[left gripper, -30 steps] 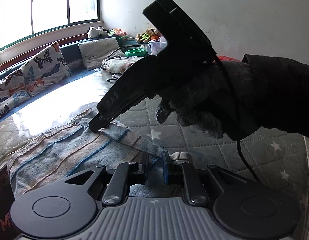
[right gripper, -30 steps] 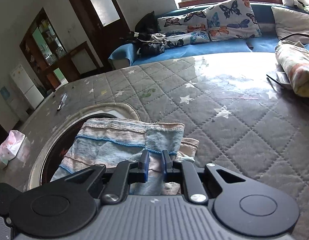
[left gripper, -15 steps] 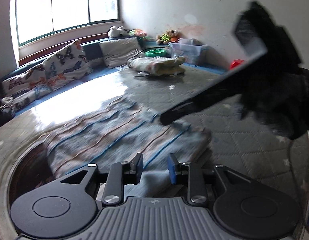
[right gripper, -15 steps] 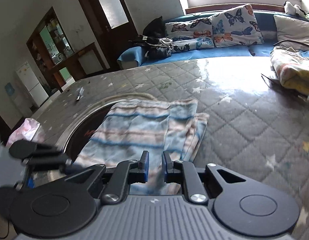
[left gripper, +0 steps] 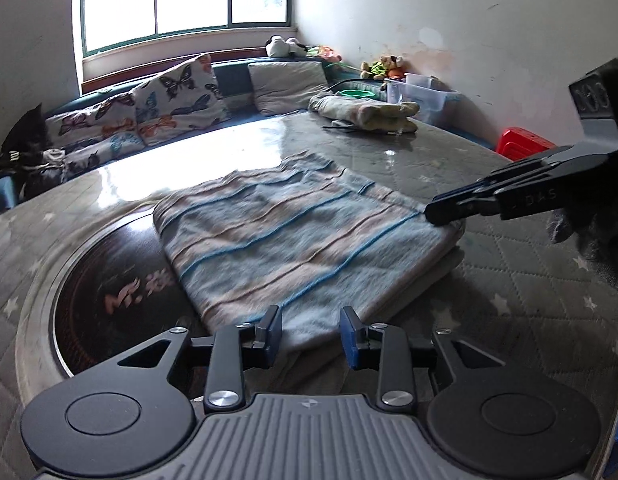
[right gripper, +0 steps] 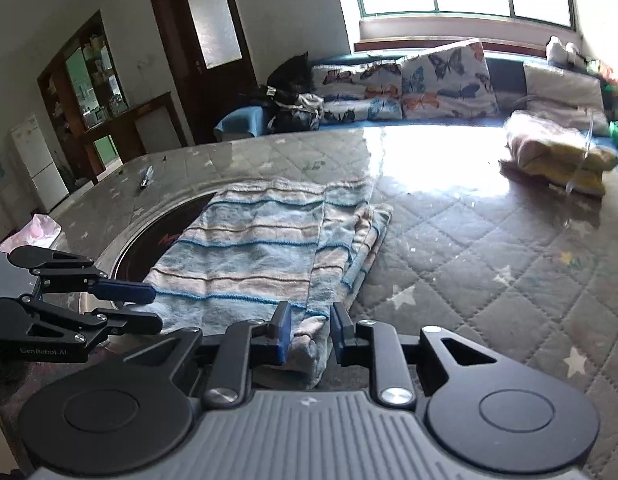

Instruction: Fold clothes

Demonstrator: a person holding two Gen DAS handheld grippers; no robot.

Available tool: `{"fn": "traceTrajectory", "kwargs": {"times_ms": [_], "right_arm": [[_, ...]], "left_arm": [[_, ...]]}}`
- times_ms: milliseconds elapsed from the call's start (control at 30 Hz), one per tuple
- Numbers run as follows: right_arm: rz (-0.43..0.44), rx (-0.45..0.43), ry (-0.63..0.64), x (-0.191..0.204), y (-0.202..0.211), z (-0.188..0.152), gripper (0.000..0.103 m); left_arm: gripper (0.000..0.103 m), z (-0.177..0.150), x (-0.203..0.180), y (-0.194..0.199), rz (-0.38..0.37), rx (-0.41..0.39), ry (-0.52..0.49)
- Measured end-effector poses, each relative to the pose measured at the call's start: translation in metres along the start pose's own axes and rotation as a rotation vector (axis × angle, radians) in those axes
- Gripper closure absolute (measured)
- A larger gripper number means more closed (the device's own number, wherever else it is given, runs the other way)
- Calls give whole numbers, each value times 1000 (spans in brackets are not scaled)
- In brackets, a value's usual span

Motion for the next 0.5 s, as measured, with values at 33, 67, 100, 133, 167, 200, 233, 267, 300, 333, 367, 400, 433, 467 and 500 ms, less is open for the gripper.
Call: {"fn": "traceTrajectory", "kwargs": {"times_ms": [33,67,100,133,167,200,233,267,300,333,367,400,433,467,500], "right_arm": [[-8,7,15,1,-1,-1,82],[-16,18,25,2,-2,-3,82],[-25,30,32,3,-4,-4,82],[-34,33,42,4,-5,-5,82],[-40,30,48,5,-4,-4,82],[-45,25,52,6,-3,-3,82],[-47,15,58,9,-1,-1,82],[-48,4,66,11,1,1,82],[-48,-5,73,14,3,3,82],[-47,-9,78,16,3,3,81],[-41,-13,79,18,3,4,80],[-34,-17,80,20,2,5,76],[-31,-18,80,22,2,5,74],[-29,-16,79,22,0,4,74],[-28,-14,77,23,-3,4,74]], "left_arm": [[68,-2,1,1,5,4,3],[68,-4,2,1,9,7,6],[69,-5,3,3,12,5,10],[69,-6,4,5,15,3,14],[69,-7,6,7,19,1,18],[67,-8,7,7,28,1,17],[64,-10,8,7,36,1,17],[63,-11,9,8,45,1,17],[63,-13,10,8,54,1,17],[63,-14,11,8,63,2,17],[63,-15,12,8,71,2,17],[63,-17,13,9,80,2,17],[63,-18,14,9,89,2,17],[64,-20,15,9,98,2,17],[64,-21,16,9,106,3,17]]}}
Point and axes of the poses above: each gripper's, at about its wrist camera, not at the fingertips, and y roughly against the way its jaws point, x to its left, z to its top, the point moved 6 cm from there along -y, roughly the way its jaws point, and after that the axes turned 15 degrees about z, right-handed, at the moved point
